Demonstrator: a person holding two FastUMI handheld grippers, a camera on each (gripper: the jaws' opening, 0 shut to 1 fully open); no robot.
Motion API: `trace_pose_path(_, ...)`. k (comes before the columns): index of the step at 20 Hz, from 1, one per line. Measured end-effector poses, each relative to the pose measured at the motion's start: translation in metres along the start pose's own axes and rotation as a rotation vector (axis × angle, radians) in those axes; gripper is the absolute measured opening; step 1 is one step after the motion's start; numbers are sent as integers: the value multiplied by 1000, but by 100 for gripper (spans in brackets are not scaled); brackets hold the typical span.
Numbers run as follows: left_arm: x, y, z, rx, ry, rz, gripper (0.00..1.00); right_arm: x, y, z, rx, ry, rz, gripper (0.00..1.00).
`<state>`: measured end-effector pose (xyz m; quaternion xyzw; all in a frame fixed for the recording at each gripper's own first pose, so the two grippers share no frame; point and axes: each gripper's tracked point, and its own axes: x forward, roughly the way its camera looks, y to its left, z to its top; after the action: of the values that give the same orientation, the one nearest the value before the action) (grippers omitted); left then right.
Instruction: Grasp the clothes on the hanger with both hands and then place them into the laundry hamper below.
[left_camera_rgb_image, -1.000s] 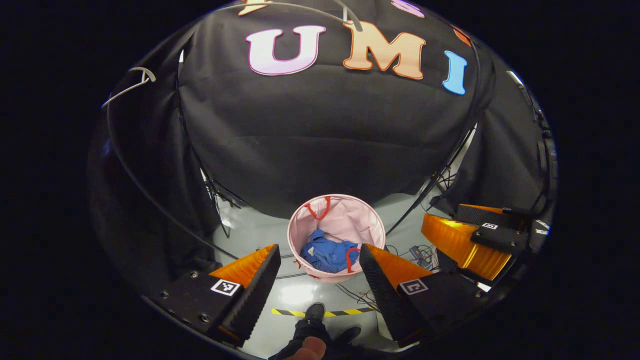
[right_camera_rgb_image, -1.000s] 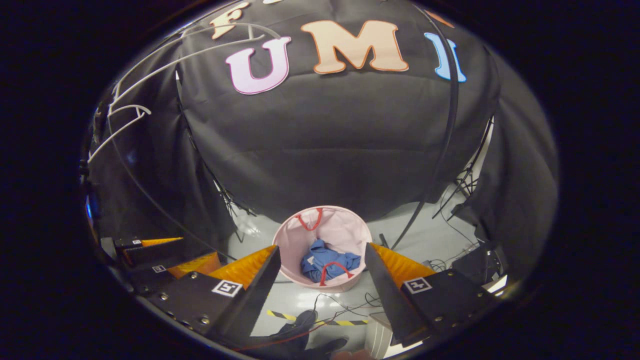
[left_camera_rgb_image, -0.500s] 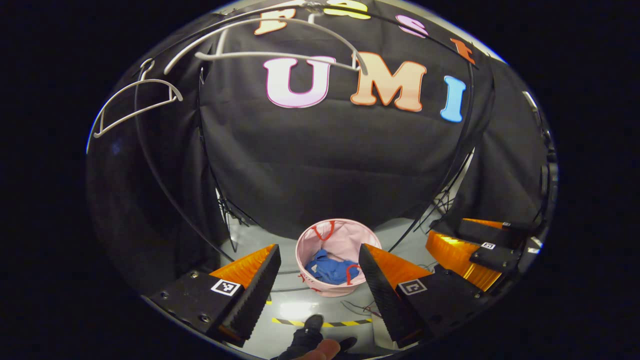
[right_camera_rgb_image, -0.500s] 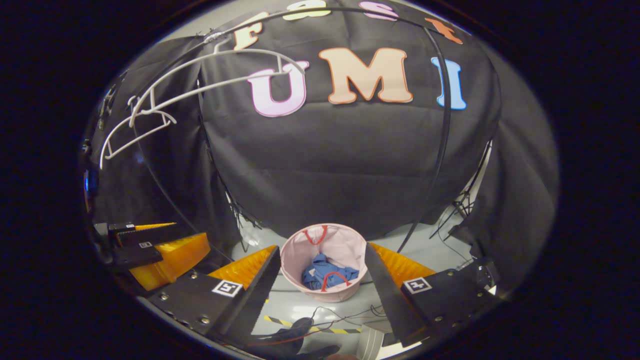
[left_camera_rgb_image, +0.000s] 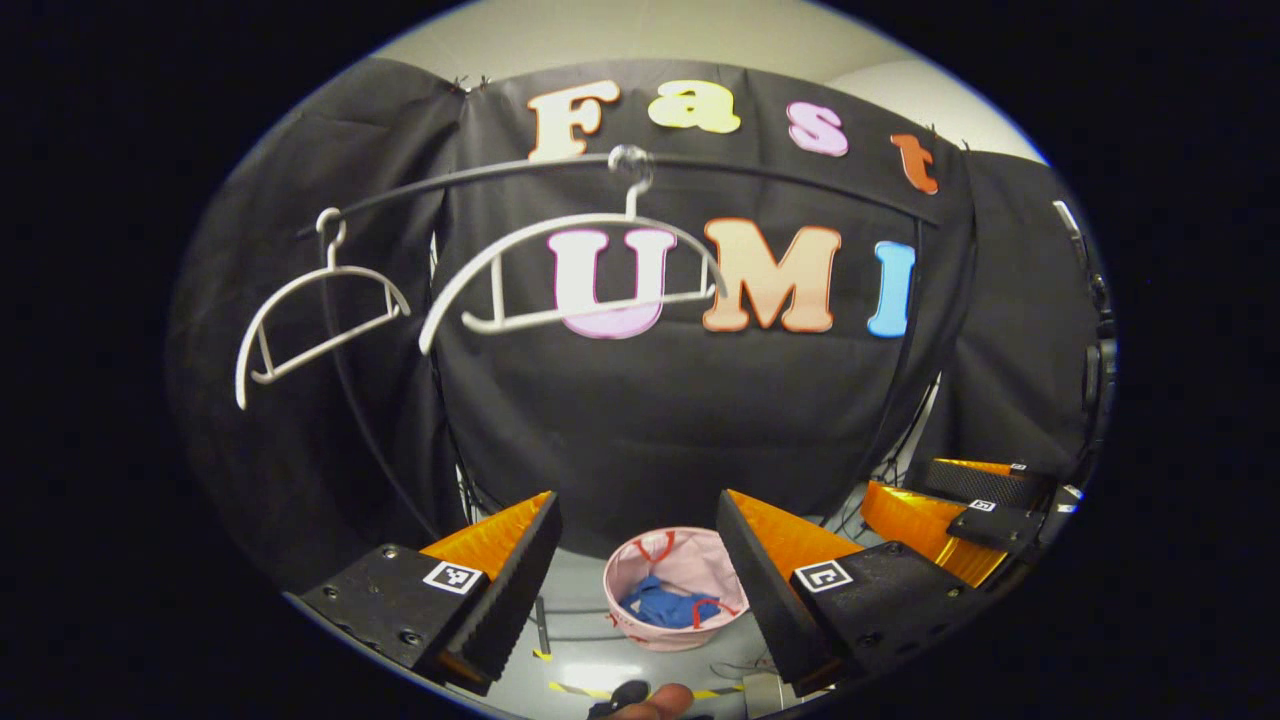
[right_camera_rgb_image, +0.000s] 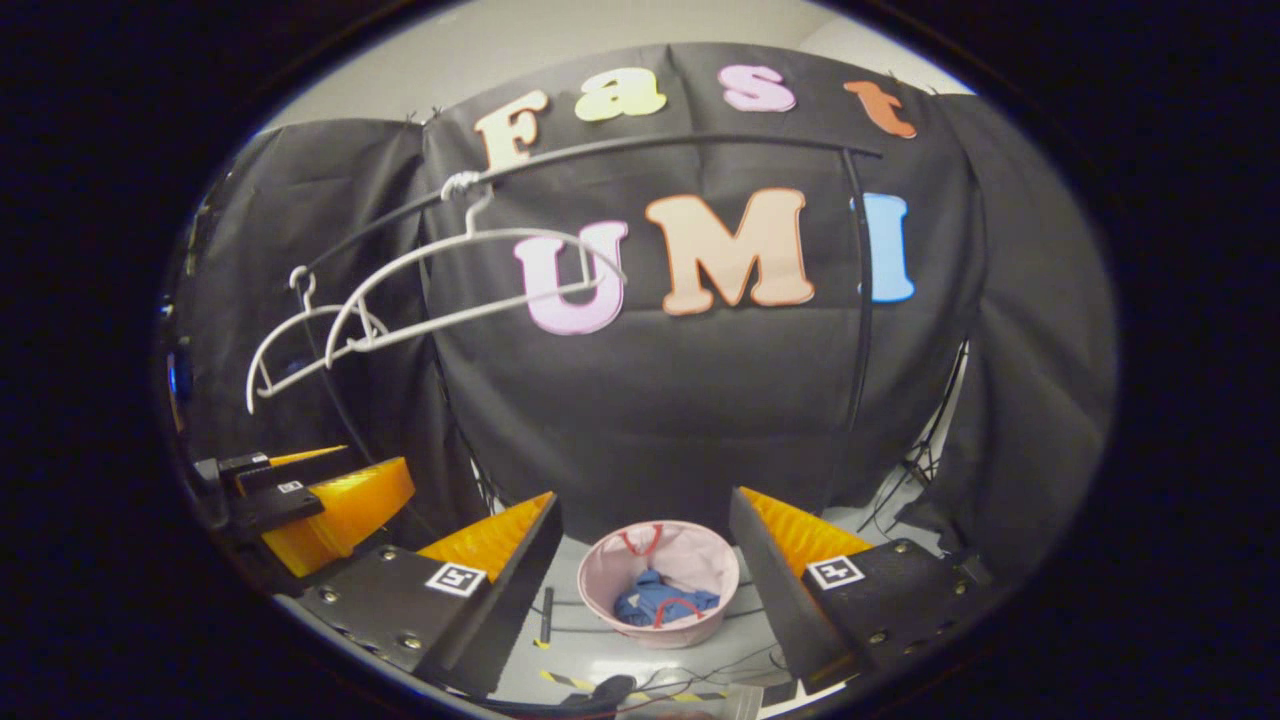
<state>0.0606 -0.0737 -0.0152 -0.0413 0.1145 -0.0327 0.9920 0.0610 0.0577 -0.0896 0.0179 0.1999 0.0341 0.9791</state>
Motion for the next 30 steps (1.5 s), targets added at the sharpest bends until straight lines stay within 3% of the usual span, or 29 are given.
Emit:
trace_pose_path(3, -10, 4, 27, 29, -88, 19, 98, -20, 1, 26, -24, -63, 10, 96)
trace_pose_path(6, -28, -6, 63, 58, -218, 18, 96, -42, -8, 48, -18, -153, -3, 100)
trace_pose_path(9, -53, -23, 95, 103, -353, -13, 95, -68, -30, 63, -2, -250, -33, 96)
trace_pose_path(11, -65, -30, 94, 134, -386, -36, 94, -83, -45, 68, -14, -301, -55, 100)
trace_pose_path(12, -68, -31, 95, 137, -395, -42, 94, -88, -51, 67, -29, -311, -62, 96)
trace_pose_path(14, -76, -45, 91, 133, -397, -60, 95, -96, -59, 60, -56, -303, -74, 100)
trace_pose_path(19, -80, -62, 77, 130, -385, -73, 95, -115, -65, 53, -90, -311, -66, 96)
trace_pose_path(20, -80, -63, 75, 129, -380, -78, 95, -117, -66, 52, -87, -311, -63, 100)
trace_pose_path(22, -80, -67, 72, 123, -373, -83, 95, -121, -70, 52, -83, -311, -63, 96)
trace_pose_path(30, -83, -76, 44, 88, -319, -83, 95, -132, -81, 52, -69, -315, -63, 100)
